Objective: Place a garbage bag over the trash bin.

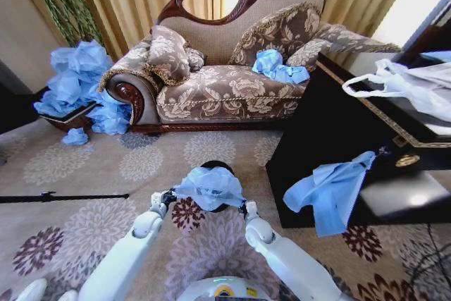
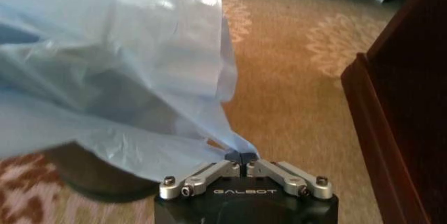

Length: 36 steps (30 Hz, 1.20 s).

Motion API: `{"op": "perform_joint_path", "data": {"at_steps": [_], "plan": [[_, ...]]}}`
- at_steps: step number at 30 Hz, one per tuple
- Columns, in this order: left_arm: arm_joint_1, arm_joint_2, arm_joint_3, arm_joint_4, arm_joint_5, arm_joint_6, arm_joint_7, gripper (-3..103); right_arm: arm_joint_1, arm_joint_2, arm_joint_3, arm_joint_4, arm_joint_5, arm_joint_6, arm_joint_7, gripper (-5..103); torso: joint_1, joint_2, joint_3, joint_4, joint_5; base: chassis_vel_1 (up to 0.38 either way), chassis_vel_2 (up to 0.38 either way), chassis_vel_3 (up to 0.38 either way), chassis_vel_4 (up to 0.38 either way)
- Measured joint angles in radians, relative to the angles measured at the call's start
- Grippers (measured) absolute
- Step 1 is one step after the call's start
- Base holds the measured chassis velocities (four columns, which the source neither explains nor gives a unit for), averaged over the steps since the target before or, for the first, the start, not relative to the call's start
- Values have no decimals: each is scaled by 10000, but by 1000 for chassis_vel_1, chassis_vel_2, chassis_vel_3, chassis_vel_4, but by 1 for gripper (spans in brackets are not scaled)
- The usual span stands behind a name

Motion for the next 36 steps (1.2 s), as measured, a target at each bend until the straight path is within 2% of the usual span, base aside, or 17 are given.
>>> {"op": "perform_joint_path", "data": {"at_steps": [5, 10, 20, 32, 36], "plan": [[-677, -277, 145, 672, 256, -329, 67, 0, 444, 115, 32, -414, -48, 209, -276, 0, 0, 0, 0, 0, 0, 0, 0, 0, 0], [-1493, -680, 354, 1636, 563, -634, 263, 0, 1102, 284, -35, -1039, -249, 715, -670, 0, 1, 0, 0, -3, 0, 0, 0, 0, 0], [-1968, -783, 378, 2138, 684, -798, 506, 0, 1870, 220, -227, -1270, -488, 849, -964, 0, 1, 0, 1, -1, 0, 0, 0, 0, 0], [-3110, -843, 423, 3167, 738, -1003, 669, 0, 2544, 118, -584, -1704, -324, 842, -1322, 0, 2, -1, 0, -2, 0, 0, 0, 0, 0], [-2824, -884, 375, 2812, 774, -1003, 664, 0, 2425, 52, -599, -1569, -295, 841, -1324, 0, 2, 0, -1, -1, 1, 0, 0, 0, 0]]}}
